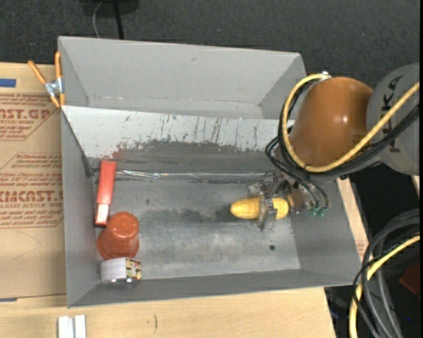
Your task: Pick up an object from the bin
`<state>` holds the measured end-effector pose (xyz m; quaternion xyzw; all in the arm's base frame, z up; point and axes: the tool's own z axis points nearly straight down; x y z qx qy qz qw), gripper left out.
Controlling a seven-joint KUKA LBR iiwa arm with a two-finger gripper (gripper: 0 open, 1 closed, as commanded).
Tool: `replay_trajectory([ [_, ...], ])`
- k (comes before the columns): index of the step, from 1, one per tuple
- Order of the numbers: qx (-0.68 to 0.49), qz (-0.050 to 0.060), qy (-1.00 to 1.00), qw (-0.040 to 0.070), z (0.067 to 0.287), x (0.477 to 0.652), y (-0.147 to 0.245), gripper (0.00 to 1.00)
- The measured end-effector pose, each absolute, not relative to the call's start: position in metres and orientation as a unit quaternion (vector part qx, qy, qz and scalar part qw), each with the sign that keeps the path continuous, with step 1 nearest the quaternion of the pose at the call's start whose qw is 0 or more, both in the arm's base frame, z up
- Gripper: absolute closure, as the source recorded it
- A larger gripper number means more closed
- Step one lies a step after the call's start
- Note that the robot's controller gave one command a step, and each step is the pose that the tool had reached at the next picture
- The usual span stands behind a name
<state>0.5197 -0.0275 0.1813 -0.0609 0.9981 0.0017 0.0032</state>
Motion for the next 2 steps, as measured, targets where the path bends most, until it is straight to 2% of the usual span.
replay_trajectory([
  [1, -0.061, 0.002, 0.998, 0.003, 0.181, 0.52, -0.027, 1.0],
  [2, -0.026, 0.002, 1.0, 0.007, 0.324, 0.532, -0.032, 1.0],
])
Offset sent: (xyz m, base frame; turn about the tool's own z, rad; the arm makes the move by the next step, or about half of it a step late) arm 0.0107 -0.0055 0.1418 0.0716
